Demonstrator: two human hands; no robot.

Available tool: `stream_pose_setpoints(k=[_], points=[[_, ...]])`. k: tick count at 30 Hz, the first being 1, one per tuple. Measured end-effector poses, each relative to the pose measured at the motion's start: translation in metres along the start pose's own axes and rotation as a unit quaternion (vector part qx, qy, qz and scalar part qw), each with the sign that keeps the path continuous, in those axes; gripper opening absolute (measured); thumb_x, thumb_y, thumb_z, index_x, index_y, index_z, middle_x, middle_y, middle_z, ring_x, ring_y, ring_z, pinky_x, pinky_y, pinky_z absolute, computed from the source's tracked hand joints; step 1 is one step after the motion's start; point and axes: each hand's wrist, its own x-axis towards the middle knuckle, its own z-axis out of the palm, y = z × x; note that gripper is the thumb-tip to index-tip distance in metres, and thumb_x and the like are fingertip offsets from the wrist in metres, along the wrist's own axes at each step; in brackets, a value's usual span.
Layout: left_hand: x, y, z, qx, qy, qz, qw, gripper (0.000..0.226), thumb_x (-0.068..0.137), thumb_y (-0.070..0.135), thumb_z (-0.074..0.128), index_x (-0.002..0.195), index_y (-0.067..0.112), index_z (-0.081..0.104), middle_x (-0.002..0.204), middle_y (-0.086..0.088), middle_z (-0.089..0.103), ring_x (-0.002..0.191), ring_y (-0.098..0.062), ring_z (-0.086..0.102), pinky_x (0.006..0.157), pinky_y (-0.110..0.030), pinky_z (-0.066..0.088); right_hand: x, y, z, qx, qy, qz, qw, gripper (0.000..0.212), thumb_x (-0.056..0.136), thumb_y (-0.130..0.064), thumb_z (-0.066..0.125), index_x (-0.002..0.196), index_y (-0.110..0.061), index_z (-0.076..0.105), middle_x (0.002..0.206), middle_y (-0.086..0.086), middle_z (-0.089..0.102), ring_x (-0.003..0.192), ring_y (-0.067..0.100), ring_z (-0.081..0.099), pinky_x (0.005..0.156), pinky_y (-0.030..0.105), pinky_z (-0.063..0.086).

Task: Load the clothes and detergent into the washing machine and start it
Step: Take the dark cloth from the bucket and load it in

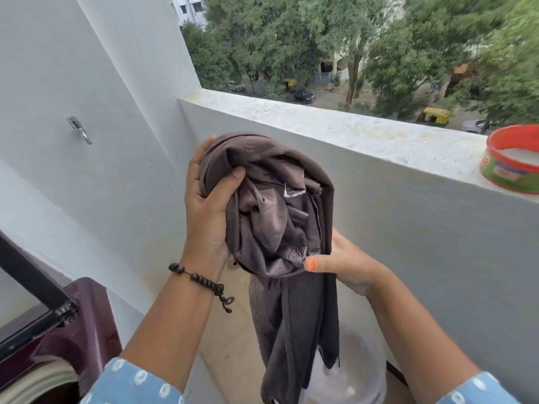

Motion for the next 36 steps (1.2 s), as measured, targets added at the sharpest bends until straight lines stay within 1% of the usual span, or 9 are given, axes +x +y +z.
stream_pose_setpoints(k=[5,8,11,16,20,24,30,33,36], points=[[-0.013,-0.020,-0.021,0.009,0.010,-0.070,0.997,0.072,0.072,0.016,0.076,0.136,0.004,0.046,0.123,-0.012,0.061,0.111,-0.023,0.060,0.095,-0.038,0.051,0.003,0.001,0.000,0.024,0.102,-0.035,0.994,0.080,0.065,-0.010,0.082,0.135,-0.024,0.047,0.128,-0.003,0.065,0.118,0.016,0.061,0.094,0.032,0.052],[-0.016,-0.018,-0.051,0.068,-0.075,-0.128,0.987,0.100,0.060,0.030,0.090,0.144,0.008,0.039,0.133,-0.011,0.058,0.118,-0.022,0.059,0.091,-0.032,0.052,-0.001,-0.011,-0.009,-0.003,0.083,-0.032,0.996,0.079,0.067,0.000,0.081,0.135,-0.022,0.047,0.126,-0.001,0.065,0.117,0.018,0.062,0.097,0.034,0.052],[-0.018,0.001,-0.082,0.092,-0.173,-0.217,0.956,0.125,0.046,0.038,0.096,0.150,0.035,0.027,0.143,-0.002,0.053,0.126,-0.018,0.055,0.093,-0.034,0.053,-0.002,-0.028,-0.018,-0.097,0.062,-0.011,0.993,0.075,0.067,0.000,0.085,0.128,-0.029,0.051,0.116,-0.006,0.069,0.109,0.016,0.066,0.092,0.032,0.054],[-0.007,0.037,-0.078,0.381,-0.321,-0.198,0.844,0.115,0.051,0.051,0.085,0.139,0.069,0.012,0.157,0.026,0.019,0.142,0.013,0.014,0.120,-0.043,0.016,0.013,-0.055,-0.007,-0.450,-0.031,-0.002,0.893,0.074,0.061,-0.030,0.088,0.124,-0.038,0.050,0.111,-0.018,0.062,0.099,-0.001,0.058,0.086,0.020,0.049],[-0.018,0.013,-0.032,0.500,-0.430,-0.189,0.728,0.136,0.052,0.055,0.089,0.140,0.063,-0.015,0.155,0.020,0.024,0.143,0.003,0.024,0.120,-0.039,0.023,0.029,-0.060,0.015,-0.524,-0.095,-0.055,0.845,0.083,0.060,-0.031,0.085,0.133,-0.029,0.046,0.115,-0.014,0.059,0.103,0.003,0.054,0.086,0.015,0.043],[-0.024,-0.008,-0.023,0.480,-0.363,-0.146,0.785,0.132,0.058,0.030,0.092,0.144,0.060,-0.004,0.123,0.011,0.061,0.105,-0.006,0.066,0.100,-0.037,0.050,0.022,-0.062,0.005,-0.456,-0.062,-0.041,0.887,0.082,0.064,-0.021,0.085,0.132,-0.032,0.041,0.098,-0.021,0.053,0.085,-0.009,0.055,0.073,0.007,0.040],[-0.019,0.002,-0.025,0.373,-0.290,-0.110,0.874,0.120,0.062,-0.001,0.082,0.145,0.056,0.016,0.105,-0.008,0.071,0.091,-0.022,0.073,0.088,-0.041,0.057,-0.002,-0.050,-0.035,-0.382,-0.118,0.102,0.911,0.116,0.060,-0.039,0.091,0.144,-0.053,0.012,0.137,-0.027,0.045,0.123,-0.006,0.049,0.105,0.024,0.042],[-0.010,0.007,-0.030,0.240,-0.211,-0.106,0.942,0.114,0.064,-0.017,0.076,0.150,0.035,0.021,0.097,-0.009,0.075,0.083,-0.020,0.073,0.074,-0.029,0.058,-0.007,-0.018,-0.040,-0.273,-0.055,0.096,0.956,0.095,0.065,-0.021,0.090,0.138,-0.045,0.035,0.128,-0.020,0.059,0.117,0.000,0.057,0.103,0.035,0.047],[-0.005,0.010,-0.037,0.190,-0.137,-0.076,0.969,0.099,0.069,-0.018,0.067,0.149,0.023,0.025,0.076,0.002,0.073,0.065,-0.007,0.068,0.063,-0.021,0.055,-0.008,-0.005,-0.044,-0.153,0.042,0.029,0.987,0.057,0.071,-0.003,0.075,0.120,-0.030,0.061,0.114,0.000,0.070,0.105,0.014,0.066,0.094,0.038,0.052]])
